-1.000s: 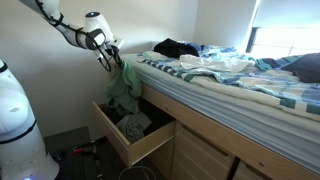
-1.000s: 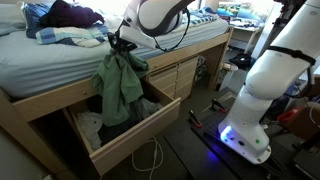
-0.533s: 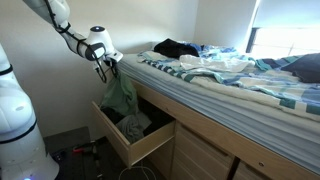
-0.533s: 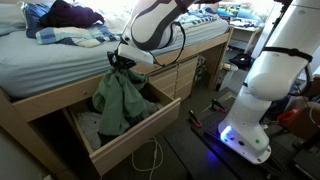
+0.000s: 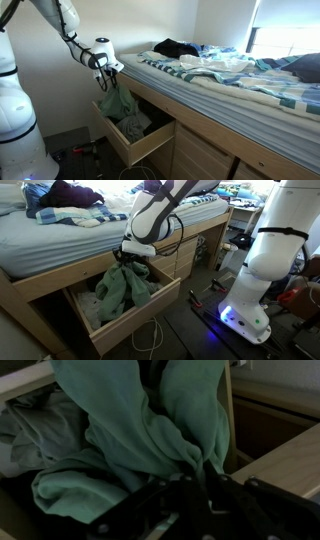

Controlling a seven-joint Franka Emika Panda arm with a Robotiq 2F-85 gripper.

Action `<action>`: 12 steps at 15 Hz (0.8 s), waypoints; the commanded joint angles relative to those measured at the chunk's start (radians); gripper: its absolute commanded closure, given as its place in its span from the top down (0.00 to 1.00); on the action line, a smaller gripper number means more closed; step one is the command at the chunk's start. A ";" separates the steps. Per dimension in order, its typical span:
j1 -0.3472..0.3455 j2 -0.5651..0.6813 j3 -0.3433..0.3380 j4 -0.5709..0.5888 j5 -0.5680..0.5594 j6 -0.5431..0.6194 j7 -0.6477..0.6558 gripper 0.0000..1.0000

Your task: Remove the green clothing from the bed and place it inside the topmost drawer on the left

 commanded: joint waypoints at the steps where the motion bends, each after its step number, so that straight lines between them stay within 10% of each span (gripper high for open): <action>1: -0.004 0.015 -0.033 -0.017 -0.097 -0.033 0.052 0.03; 3: 0.007 0.025 -0.037 -0.013 -0.073 -0.011 0.020 0.14; 12: 0.005 0.068 -0.080 -0.002 -0.187 0.047 0.162 0.03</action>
